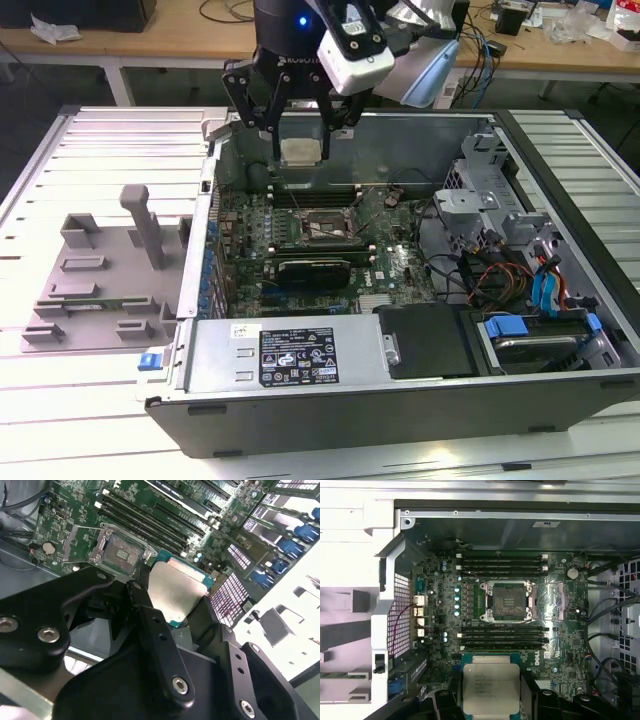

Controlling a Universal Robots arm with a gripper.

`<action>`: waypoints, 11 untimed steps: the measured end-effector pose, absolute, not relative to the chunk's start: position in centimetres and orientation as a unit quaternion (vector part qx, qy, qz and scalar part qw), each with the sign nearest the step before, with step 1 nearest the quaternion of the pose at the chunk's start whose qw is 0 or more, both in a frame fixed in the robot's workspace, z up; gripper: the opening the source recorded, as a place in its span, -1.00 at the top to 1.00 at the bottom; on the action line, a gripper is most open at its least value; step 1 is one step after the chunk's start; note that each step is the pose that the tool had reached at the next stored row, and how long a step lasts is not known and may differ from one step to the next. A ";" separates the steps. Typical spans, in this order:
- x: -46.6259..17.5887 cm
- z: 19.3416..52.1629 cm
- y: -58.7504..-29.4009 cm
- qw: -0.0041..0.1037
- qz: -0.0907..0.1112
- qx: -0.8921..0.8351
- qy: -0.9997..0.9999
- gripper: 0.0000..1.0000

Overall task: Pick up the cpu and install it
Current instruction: 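Pick up the cpu and move it towards the insertion slot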

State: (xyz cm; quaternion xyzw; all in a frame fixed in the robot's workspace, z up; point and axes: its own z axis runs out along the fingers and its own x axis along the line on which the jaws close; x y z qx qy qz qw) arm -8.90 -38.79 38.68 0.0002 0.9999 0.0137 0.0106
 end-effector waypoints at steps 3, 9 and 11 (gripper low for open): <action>-8.3 38.0 -38.8 0.011 0.014 0.000 1.000 -0.09; -6.9 36.4 -38.1 0.011 0.014 0.000 1.000 -0.09; -6.9 36.0 -37.6 0.011 0.014 0.000 1.000 -0.09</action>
